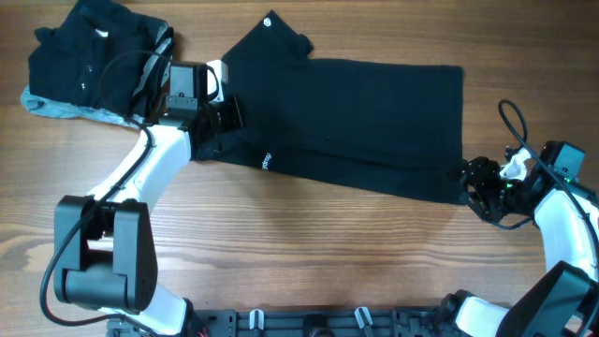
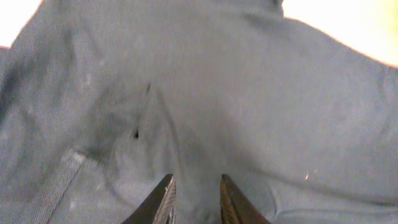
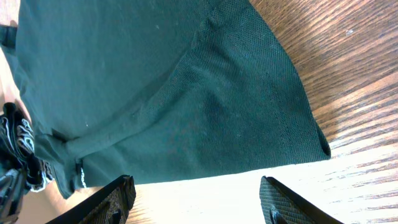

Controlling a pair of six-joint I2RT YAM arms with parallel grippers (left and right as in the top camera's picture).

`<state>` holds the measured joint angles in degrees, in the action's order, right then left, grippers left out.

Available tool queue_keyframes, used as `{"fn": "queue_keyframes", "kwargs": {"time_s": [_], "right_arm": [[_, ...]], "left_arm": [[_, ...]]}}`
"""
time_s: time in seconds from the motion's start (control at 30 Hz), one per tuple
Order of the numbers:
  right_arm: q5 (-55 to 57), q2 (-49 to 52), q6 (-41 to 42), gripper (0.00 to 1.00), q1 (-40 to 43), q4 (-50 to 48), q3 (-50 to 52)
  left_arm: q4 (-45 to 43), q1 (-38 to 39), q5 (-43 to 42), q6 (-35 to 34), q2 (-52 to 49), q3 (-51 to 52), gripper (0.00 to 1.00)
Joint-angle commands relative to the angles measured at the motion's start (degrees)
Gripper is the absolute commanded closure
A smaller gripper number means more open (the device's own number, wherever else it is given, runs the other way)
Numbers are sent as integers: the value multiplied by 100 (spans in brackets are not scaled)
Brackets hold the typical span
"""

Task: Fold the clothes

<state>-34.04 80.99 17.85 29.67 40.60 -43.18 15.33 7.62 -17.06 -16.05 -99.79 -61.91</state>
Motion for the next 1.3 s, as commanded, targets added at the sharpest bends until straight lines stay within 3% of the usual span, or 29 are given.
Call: {"fn": "queue_keyframes", "kwargs": {"time_s": [0.0, 0.13, 0.2, 0.27, 0.3, 0.4, 0.43, 0.57, 0.73, 0.87, 0.93, 0.97, 1.07, 1.13, 1.23, 1.27], "right_arm": [[-26, 15, -111, 31, -24, -26, -59], [-28, 15, -111, 31, -24, -22, -59], [-28, 15, -114, 31, -24, -4, -59], [-28, 15, -109, 31, -24, -9, -59], [-28, 15, -109, 31, -24, -7, -59], [-28, 15, -107, 31, -24, -7, -59], [-28, 15, -109, 31, -24, -7, -59], [-28, 15, -111, 31, -24, -9, -59], [-26, 15, -76, 30, -24, -90, -59], [-7, 15, 37, 30, -24, -186, -59], [-7, 15, 39, 30, -24, -203, -59], [-9, 15, 37, 30, -24, -201, -59], [-11, 15, 37, 30, -24, -190, -59], [-9, 15, 35, 30, -24, -181, -59], [-9, 15, 37, 30, -24, -195, -59], [-9, 15, 37, 30, -24, -192, -59]], "left_arm": [[420, 26, 328, 24, -31, -76, 55], [258, 26, 772, 44, -590, -68, 41], [42, 28, 739, 42, -782, -68, 43], [-221, 28, 640, 44, -785, -68, 51], [-302, 26, 638, 42, -785, -68, 59], [-455, 26, 109, 39, -780, -70, 95], [-560, 26, -186, 15, -769, -79, 96], [-1032, 26, -717, -612, -597, -151, 96], [-1620, 140, -673, -1147, -601, -149, 93], [-1899, 487, -337, -1145, -603, -149, 91], [-1906, 579, -39, -1143, -603, -149, 35], [-1867, 570, -24, -1139, -601, -149, 30], [-1239, 413, -26, -1121, -472, -151, 39], [-166, 341, -37, -964, -361, -149, 52], [892, 396, -94, -817, -372, -149, 53], [966, 415, -175, -822, -372, -149, 58]]}}
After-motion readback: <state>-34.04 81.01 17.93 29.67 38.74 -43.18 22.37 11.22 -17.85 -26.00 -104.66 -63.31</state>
